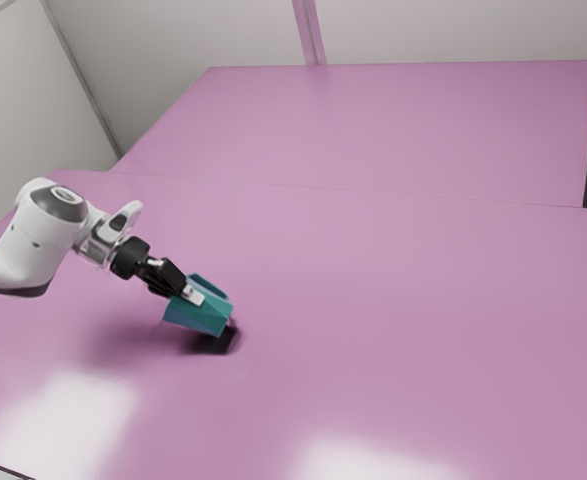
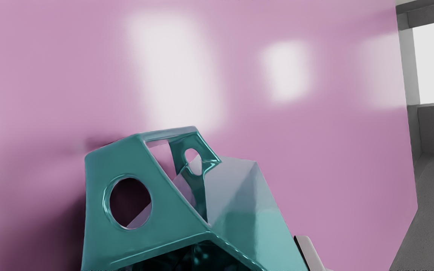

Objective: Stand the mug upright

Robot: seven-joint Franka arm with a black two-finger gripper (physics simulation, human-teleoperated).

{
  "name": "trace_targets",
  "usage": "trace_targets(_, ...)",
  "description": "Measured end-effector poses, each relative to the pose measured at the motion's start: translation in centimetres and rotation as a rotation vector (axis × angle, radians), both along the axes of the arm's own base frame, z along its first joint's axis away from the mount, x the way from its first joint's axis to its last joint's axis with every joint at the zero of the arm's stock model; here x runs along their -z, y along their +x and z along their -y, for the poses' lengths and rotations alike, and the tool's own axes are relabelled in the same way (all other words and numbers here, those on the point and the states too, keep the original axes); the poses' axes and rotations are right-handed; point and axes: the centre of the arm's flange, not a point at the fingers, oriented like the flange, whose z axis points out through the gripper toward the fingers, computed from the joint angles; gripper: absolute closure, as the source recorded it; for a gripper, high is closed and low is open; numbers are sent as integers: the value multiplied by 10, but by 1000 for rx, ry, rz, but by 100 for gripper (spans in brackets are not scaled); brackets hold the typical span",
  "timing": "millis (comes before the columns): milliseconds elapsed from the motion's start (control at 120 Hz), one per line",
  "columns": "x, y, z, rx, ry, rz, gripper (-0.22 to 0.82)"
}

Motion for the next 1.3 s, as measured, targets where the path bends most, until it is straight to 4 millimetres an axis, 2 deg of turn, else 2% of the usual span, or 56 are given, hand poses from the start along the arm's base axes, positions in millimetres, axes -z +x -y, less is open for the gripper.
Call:
trace_targets(233,-28,26,10,91,136,69,79)
trace_targets(300,-34,35,27,140,194,91,79)
trace_targets(500,-49,56,101,333,373,151,79)
trace_targets(583,-57,62,114,388,464,174,79)
trace_targets(700,-64,69,119,428,577,189,79)
trace_targets(783,-61,76,124,456,648,189,79)
trace_targets(967,-48,95,151,525,776,210,79)
trace_targets(1300,-24,122,171,538,884,306,79)
